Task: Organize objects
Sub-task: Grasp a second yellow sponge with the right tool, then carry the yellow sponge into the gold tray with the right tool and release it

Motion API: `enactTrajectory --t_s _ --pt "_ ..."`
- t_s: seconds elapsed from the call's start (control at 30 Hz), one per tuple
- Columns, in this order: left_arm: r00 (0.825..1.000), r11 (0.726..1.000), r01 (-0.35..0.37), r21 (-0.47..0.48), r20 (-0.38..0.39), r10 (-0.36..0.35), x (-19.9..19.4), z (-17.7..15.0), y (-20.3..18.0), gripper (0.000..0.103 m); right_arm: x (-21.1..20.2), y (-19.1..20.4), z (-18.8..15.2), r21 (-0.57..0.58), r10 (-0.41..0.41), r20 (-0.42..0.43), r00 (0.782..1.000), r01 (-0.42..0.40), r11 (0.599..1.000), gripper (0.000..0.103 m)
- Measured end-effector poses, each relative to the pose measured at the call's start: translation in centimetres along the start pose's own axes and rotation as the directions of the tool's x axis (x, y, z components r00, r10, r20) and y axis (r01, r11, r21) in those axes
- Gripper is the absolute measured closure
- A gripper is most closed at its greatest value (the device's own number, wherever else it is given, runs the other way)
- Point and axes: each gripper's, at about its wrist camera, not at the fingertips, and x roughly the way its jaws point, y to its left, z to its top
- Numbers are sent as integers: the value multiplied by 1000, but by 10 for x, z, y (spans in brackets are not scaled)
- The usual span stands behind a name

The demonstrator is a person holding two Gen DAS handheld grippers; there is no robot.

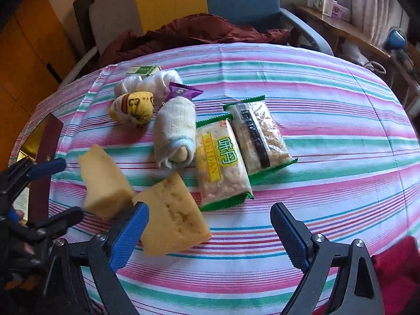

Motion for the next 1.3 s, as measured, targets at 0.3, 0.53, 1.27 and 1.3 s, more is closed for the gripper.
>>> enactTrajectory --t_s 0.3,0.53,1.27,1.3 --pt "999 999 23 27 -31 -22 30 4 8 29 8 19 -7 -115 86 -54 995 -92 989 8" --pt "999 998 50 -30 13 -49 22 -7 14 36 25 34 -12 -174 53 -80 995 -66 982 11" --pt "983 954 -26 -299 166 79 -99 -67 72 37 -5 92 -17 -316 183 -3 983 -174 932 44" --pt "980 944 -37 -327 174 99 -108 -74 81 37 -6 97 -17 -313 185 5 983 -174 934 44"
